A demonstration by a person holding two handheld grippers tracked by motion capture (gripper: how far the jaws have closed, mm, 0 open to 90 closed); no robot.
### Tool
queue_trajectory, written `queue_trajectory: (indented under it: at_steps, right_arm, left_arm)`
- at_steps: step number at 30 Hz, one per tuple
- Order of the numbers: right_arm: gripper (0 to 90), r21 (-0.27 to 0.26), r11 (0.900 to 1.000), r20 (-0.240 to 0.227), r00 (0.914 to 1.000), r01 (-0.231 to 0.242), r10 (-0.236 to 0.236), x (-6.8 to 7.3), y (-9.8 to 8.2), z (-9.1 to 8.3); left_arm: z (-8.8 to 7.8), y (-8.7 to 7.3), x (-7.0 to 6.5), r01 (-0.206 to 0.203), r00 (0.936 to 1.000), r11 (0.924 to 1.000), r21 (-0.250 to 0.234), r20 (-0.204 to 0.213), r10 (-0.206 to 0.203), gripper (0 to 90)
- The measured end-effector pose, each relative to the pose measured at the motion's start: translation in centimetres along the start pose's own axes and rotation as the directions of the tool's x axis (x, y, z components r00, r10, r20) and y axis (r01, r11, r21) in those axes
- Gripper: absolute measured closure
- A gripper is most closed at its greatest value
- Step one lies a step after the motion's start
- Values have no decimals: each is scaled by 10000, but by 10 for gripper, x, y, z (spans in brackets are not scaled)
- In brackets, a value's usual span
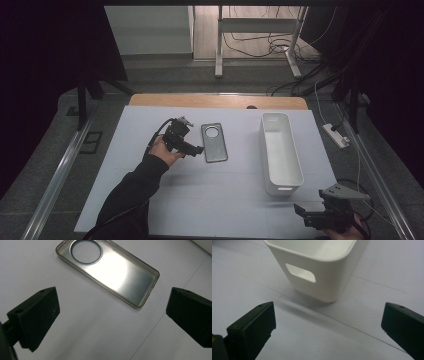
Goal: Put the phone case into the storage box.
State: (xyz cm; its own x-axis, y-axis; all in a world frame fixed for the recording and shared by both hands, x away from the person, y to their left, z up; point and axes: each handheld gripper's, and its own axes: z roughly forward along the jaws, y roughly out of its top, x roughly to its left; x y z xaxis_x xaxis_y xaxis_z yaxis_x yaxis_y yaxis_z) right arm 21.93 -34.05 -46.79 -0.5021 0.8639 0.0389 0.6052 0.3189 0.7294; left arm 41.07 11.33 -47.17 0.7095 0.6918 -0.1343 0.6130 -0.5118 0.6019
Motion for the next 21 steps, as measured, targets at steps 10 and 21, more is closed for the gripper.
queue_trajectory:
  at_steps: [10,21]
  right_arm:
    - [0,-20,10000,3,10000,-45,45,0,0,0]
    - [0,-50,10000,-49,10000,-27,27,-1,0,-1]
  left_arm:
    - [14,17,-12,-353,9993,9992,169,-103,355,15]
    - [21,30,-17,-402,9992,9989,239,-13,402,463]
